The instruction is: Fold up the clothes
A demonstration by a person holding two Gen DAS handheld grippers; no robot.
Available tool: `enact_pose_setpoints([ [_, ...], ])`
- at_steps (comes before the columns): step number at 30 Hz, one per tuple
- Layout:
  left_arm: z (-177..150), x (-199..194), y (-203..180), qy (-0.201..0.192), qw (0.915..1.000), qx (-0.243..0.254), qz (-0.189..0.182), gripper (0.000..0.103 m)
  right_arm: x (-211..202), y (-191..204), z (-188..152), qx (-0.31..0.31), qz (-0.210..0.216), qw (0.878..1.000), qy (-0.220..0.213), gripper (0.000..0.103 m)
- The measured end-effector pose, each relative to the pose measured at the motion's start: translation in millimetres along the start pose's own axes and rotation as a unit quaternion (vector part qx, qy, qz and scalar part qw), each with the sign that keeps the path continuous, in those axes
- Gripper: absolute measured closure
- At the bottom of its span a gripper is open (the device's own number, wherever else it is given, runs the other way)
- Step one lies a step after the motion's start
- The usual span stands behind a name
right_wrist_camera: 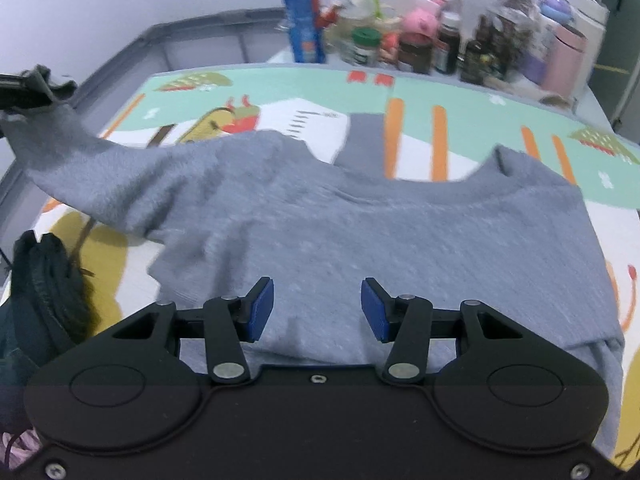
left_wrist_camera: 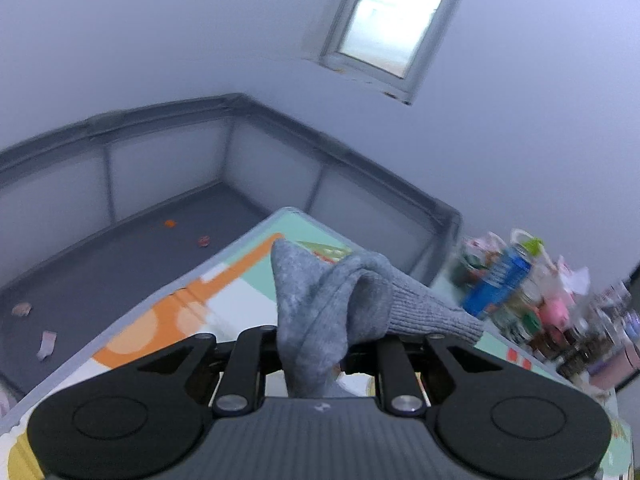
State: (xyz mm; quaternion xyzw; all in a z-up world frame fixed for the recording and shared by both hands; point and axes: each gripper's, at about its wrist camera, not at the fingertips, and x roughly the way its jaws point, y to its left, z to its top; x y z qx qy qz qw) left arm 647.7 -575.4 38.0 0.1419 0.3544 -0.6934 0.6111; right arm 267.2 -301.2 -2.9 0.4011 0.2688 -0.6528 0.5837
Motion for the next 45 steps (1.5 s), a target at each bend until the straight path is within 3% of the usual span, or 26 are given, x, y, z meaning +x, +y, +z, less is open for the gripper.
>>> enact_pose_setpoints([
  [6,4,14,42,0.017,0.9975,-0.062,0.029,0.083,5,26,14,-0.017,0.023,1.0,-0.006,0.055],
  [8,6,21,57,0.026,0.995,-0.091,0.032,0.078,9,36,18,-0.028,0.025,0.999,-0.007,0.055],
  [14,7,41,109,0.053,0.9771,-0.202,0.042,0.056,19,64,25,-0.058,0.029,0.998,-0.007,0.055],
  [16,2,43,127,0.057,0.9695,-0.234,0.048,0.056,23,71,23,-0.068,0.026,0.997,-0.004,0.055],
  [23,-6,46,160,0.072,0.9582,-0.263,0.087,0.051,37,85,19,-0.08,0.026,0.996,0.01,0.055],
  [25,-7,48,161,0.075,0.96,-0.258,0.08,0.05,40,88,19,-0.081,0.026,0.996,0.013,0.055],
  [33,6,54,113,0.066,0.9837,-0.161,0.045,0.038,47,98,16,-0.091,0.026,0.995,0.019,0.055],
  [38,18,69,89,0.069,0.9875,-0.136,0.042,0.036,49,99,19,-0.092,0.028,0.995,0.018,0.055],
  [45,24,96,69,0.081,0.9888,-0.109,0.061,0.027,45,108,38,-0.101,0.064,0.993,-0.008,0.055],
])
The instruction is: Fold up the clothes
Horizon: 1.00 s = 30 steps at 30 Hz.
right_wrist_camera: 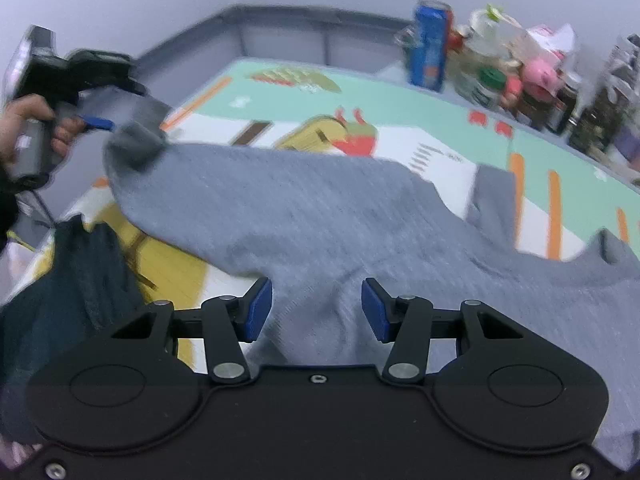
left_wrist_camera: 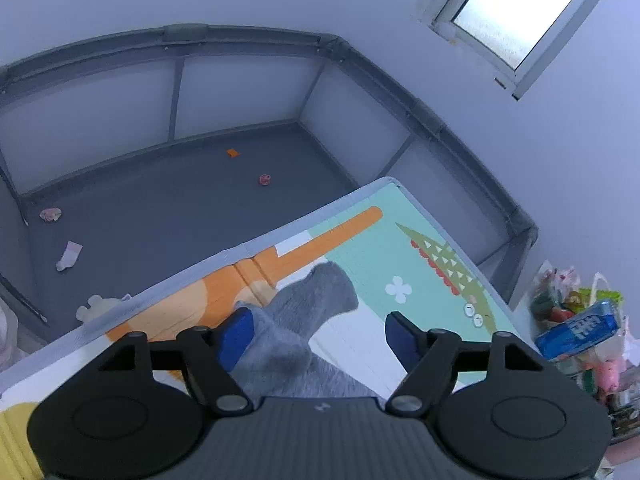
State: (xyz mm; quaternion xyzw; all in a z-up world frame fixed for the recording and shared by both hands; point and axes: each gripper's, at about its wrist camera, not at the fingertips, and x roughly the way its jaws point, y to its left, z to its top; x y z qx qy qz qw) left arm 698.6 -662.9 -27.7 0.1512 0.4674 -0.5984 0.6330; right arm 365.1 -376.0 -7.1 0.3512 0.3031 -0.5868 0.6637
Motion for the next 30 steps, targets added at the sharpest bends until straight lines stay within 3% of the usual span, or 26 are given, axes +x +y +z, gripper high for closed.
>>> enact_pose_setpoints([
  [7,0,27,-9,0.018,0.9981,0.032,0.05,0.03,3,15,10,-0.023,0.023,0.999,-0.019,0.055],
  [8,-1,30,-9,0.02,0.9973,0.036,0.061,0.038,4,18,11,-0.027,0.024,0.999,-0.019,0.055],
  [9,-2,32,-6,0.022,0.9967,0.036,0.07,0.054,6,19,11,-0.029,0.025,0.999,-0.019,0.055],
  [12,-2,33,3,0.022,0.9963,0.024,0.08,0.07,13,23,11,-0.031,0.031,0.999,-0.015,0.055],
  [15,0,25,17,0.015,0.9966,0.003,0.081,0.075,18,26,13,-0.034,0.042,0.998,-0.015,0.055],
  [22,8,9,63,0.003,0.9912,-0.073,0.11,0.076,23,40,17,-0.049,0.062,0.997,-0.02,0.055],
  [26,9,4,96,0.003,0.9837,-0.129,0.125,0.073,27,46,17,-0.057,0.066,0.996,-0.017,0.055],
  [28,8,1,112,0.0,0.9784,-0.161,0.13,0.068,29,49,17,-0.058,0.067,0.996,-0.014,0.055],
  [30,8,-7,125,-0.02,0.9707,-0.183,0.155,0.051,31,51,17,-0.06,0.068,0.996,-0.013,0.055],
])
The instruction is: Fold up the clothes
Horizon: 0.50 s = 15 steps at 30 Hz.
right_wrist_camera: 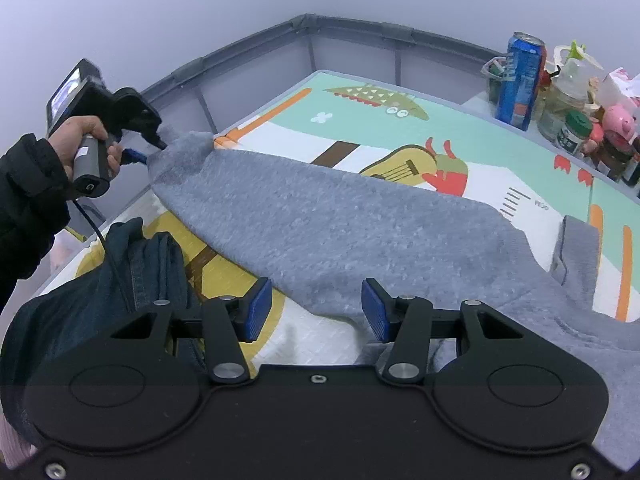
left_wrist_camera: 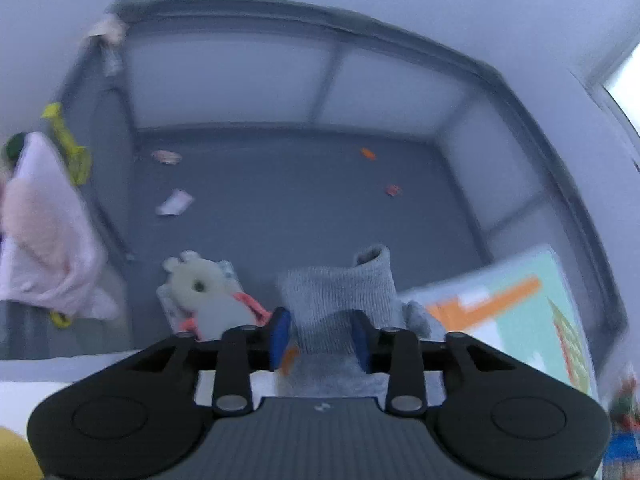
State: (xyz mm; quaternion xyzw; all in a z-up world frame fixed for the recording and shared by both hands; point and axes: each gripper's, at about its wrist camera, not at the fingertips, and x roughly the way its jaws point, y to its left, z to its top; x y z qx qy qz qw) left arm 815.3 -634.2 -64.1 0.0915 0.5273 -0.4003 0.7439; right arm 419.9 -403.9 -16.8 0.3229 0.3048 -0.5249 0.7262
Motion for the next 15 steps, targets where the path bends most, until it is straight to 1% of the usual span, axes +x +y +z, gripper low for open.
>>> enact_pose_setpoints([
  [1,1,-3,4,-0.011,0.9999,-0.005,0.004,0.048,1,1,0,-0.001,0.001,1.0,0.001,0.055],
  [4,6,-10,16,-0.038,0.9991,-0.015,0.013,0.045,2,5,0,-0.006,0.001,1.0,0.001,0.055],
  [9,8,-15,16,-0.033,0.9994,-0.005,0.005,0.044,4,10,1,-0.009,0.0,1.0,0.003,0.055],
  [13,-2,-29,3,-0.046,0.9986,0.027,0.007,0.043,3,14,1,-0.01,-0.008,1.0,0.006,0.055],
  [15,-10,-39,-6,-0.053,0.9979,0.039,0.0,0.041,0,14,1,-0.011,-0.011,1.0,0.006,0.055],
])
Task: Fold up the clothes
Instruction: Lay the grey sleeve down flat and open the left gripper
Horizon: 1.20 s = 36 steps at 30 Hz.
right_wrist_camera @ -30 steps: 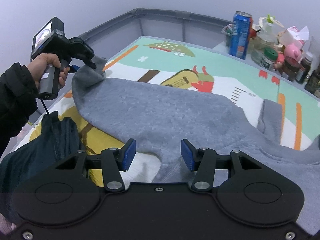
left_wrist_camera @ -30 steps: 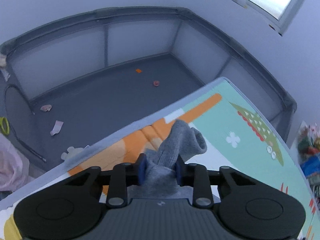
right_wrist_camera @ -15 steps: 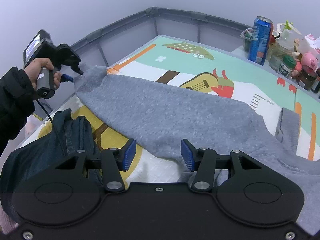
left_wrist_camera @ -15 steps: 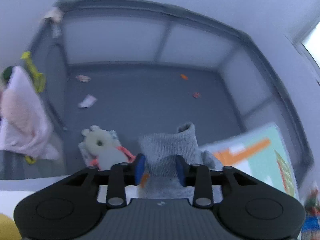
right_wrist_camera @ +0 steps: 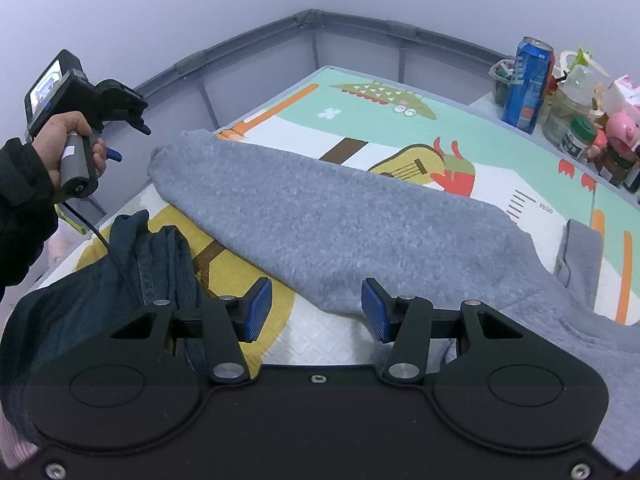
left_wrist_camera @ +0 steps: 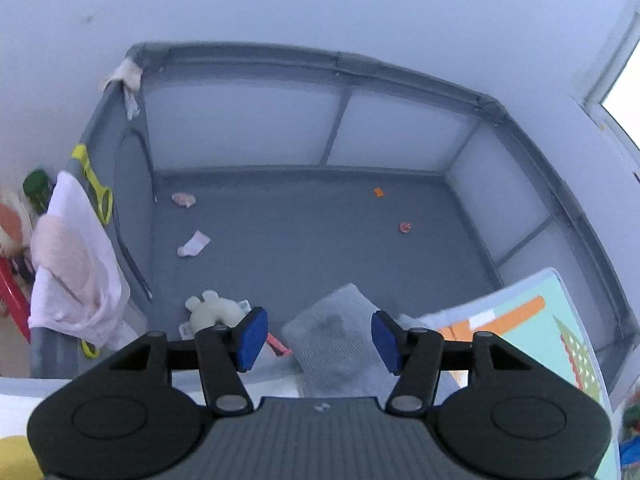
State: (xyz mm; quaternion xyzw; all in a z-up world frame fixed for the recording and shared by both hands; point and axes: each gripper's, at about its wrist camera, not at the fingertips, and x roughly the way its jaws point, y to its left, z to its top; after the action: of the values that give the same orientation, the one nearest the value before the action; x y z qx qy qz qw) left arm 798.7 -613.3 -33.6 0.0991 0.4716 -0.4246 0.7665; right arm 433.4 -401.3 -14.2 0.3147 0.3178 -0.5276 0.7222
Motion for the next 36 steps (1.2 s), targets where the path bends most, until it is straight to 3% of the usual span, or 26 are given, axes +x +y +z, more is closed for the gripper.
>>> enact_pose_setpoints([
  [8,-31,-55,-45,-0.015,0.9963,0.076,-0.038,0.029,-23,-6,-2,0.002,-0.013,1.0,-0.008,0.055],
  [16,-77,-104,-77,-0.024,0.9833,0.166,-0.07,0.023,-57,-19,-10,0.009,-0.032,0.999,-0.023,0.055],
  [24,-141,-142,-97,-0.015,0.9593,0.264,-0.099,0.022,-91,-41,-27,0.036,-0.049,0.998,-0.032,0.053],
  [33,-231,-184,-104,0.003,0.9204,0.367,-0.135,0.013,-118,-76,-60,0.08,-0.069,0.994,-0.033,0.051],
  [36,-259,-195,-103,-0.005,0.9019,0.41,-0.137,0.011,-121,-88,-74,0.094,-0.073,0.992,-0.028,0.051],
])
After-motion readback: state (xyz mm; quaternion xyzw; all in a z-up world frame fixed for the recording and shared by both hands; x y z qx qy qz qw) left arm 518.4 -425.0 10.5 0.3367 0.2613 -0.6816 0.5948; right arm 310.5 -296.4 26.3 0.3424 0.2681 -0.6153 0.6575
